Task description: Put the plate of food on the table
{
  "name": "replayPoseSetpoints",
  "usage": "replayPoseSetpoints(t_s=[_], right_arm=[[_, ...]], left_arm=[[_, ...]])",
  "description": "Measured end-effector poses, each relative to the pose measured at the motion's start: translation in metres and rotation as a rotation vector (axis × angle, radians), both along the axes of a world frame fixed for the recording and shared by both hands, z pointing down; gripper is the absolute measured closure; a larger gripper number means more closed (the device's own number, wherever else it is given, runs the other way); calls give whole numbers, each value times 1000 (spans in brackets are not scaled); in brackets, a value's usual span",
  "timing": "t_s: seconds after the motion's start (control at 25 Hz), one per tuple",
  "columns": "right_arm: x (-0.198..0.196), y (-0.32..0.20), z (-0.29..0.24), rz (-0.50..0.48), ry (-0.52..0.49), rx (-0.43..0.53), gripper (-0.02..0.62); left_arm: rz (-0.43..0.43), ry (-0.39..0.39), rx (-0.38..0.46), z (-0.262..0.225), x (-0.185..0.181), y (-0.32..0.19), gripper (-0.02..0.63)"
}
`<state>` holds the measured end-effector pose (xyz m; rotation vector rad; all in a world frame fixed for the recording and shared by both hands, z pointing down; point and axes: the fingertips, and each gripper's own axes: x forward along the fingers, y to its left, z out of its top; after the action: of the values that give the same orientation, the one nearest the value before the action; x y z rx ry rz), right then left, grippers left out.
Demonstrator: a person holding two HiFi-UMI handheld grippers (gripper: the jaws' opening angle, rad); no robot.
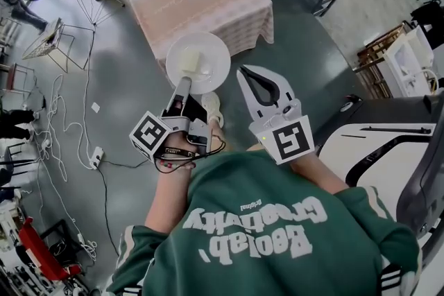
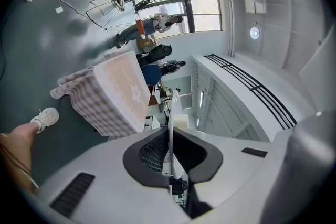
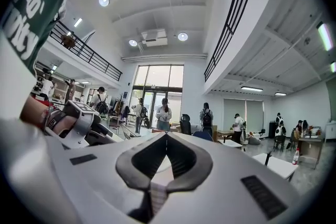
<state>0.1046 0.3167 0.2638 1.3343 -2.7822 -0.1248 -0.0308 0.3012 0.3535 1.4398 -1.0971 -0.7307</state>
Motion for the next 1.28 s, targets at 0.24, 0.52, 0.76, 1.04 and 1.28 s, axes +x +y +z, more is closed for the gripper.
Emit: replayPoseSetpoints(t_s=[0.24, 0.52, 0.76, 1.04, 1.28], right_arm=[[-12, -24, -5, 3, 9, 0, 580], [-21, -54, -4, 4, 10, -7, 580], [-31, -83, 0, -1, 13, -32, 580], [-47, -123, -5, 12, 16, -38, 580], [-48, -156, -3, 42, 21, -56, 580]], left_arm=[[19, 7, -21, 3, -9, -24, 578], [33, 10, -3, -2, -14, -63, 578], [34, 13, -11, -2, -21, -92, 578], [37, 14, -23, -4, -41, -132, 577], [44, 14, -17, -6, -47, -169, 578]])
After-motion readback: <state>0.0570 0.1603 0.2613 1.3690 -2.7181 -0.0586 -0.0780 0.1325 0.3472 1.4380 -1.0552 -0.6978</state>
